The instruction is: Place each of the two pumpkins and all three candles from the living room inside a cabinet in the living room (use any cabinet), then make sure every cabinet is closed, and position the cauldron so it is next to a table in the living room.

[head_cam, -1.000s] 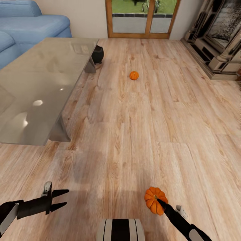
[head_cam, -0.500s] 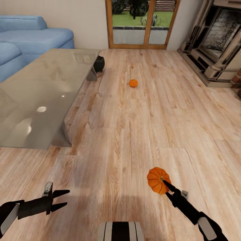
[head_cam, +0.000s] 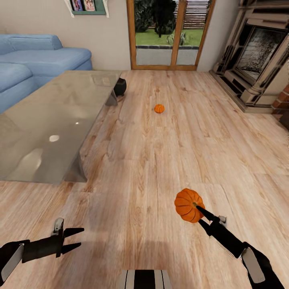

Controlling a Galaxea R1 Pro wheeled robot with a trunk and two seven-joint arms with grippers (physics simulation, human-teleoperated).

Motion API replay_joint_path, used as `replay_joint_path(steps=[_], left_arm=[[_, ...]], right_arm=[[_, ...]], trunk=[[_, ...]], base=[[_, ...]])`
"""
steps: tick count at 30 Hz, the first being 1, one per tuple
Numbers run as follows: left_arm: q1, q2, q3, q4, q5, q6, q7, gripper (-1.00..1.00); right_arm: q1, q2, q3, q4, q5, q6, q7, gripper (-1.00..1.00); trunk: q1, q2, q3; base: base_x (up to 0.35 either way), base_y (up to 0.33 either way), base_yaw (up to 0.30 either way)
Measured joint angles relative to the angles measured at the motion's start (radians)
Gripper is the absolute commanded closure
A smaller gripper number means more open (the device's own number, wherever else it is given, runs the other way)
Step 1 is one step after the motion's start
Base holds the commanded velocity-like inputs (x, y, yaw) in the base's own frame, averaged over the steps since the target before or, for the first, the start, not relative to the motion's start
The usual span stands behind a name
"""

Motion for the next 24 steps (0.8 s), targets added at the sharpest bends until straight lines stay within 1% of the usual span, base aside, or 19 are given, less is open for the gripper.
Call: replay_joint_path(steps=[1, 2, 3, 4, 6, 8, 10, 15, 19, 21, 23, 24], left_arm=[[0.000, 0.000, 0.000, 0.000, 0.000, 0.000, 0.000, -1.00], [0.000, 0.000, 0.000, 0.000, 0.000, 0.000, 0.000, -1.00], [0.000, 0.000, 0.000, 0.000, 0.000, 0.000, 0.000, -1.00], [0.000, 0.000, -0.001, 0.000, 0.000, 0.000, 0.000, -1.00], [0.000, -0.001, -0.001, 0.000, 0.000, 0.000, 0.000, -1.00], [0.000, -0.001, -0.001, 0.000, 0.000, 0.000, 0.000, -1.00], [0.000, -0.001, -0.001, 0.000, 0.000, 0.000, 0.000, -1.00], [0.000, -0.001, -0.001, 0.000, 0.000, 0.000, 0.003, -1.00], [0.000, -0.001, -0.001, 0.000, 0.000, 0.000, 0.005, -1.00], [0.000, -0.001, -0.001, 0.000, 0.000, 0.000, 0.005, -1.00], [0.000, -0.001, -0.001, 0.000, 0.000, 0.000, 0.006, -1.00], [0.000, -0.003, -0.001, 0.000, 0.000, 0.000, 0.013, -1.00]], right_arm=[[0.021, 0.006, 0.007, -0.065, 0.001, 0.026, 0.000, 1.00], [0.071, 0.023, 0.018, -0.194, 0.012, 0.055, -0.002, 1.00], [0.083, 0.027, 0.017, -0.236, -0.018, 0.074, 0.001, 1.00], [0.117, 0.036, 0.022, -0.314, -0.007, 0.091, 0.000, 1.00], [0.144, 0.046, 0.024, -0.374, -0.007, 0.104, 0.002, 1.00], [0.156, 0.059, 0.024, -0.389, -0.008, 0.108, 0.008, 1.00], [0.160, 0.065, 0.022, -0.378, -0.006, 0.107, 0.009, 1.00], [0.162, 0.068, 0.021, -0.359, 0.000, 0.106, 0.005, 1.00], [0.162, 0.070, 0.020, -0.355, 0.000, 0.069, -0.001, 1.00], [0.162, 0.070, 0.020, -0.355, 0.000, 0.054, -0.012, 1.00], [0.162, 0.070, 0.019, -0.354, 0.000, 0.048, -0.038, 1.00], [0.162, 0.070, 0.019, -0.339, -0.002, 0.046, -0.090, 1.00]], trunk=[[0.000, 0.000, 0.004], [-0.001, 0.000, 0.008], [-0.001, 0.001, 0.012], [-0.002, 0.001, 0.015], [-0.003, 0.001, 0.023], [-0.004, 0.002, 0.031], [-0.004, 0.002, 0.039], [-0.007, 0.004, 0.058], [-0.008, 0.004, 0.073], [-0.009, 0.005, 0.081], [-0.010, 0.005, 0.089], [-0.011, 0.006, 0.093]], base=[[0.000, 0.000, 0.000], [0.000, 0.000, 0.000], [0.000, 0.000, 0.000], [0.000, 0.000, 0.000], [0.000, 0.000, 0.000], [0.000, 0.000, 0.000], [0.000, 0.000, 0.000], [0.000, 0.000, 0.000], [0.000, 0.000, 0.000], [0.000, 0.000, 0.000], [0.000, 0.000, 0.000], [0.000, 0.000, 0.000]])
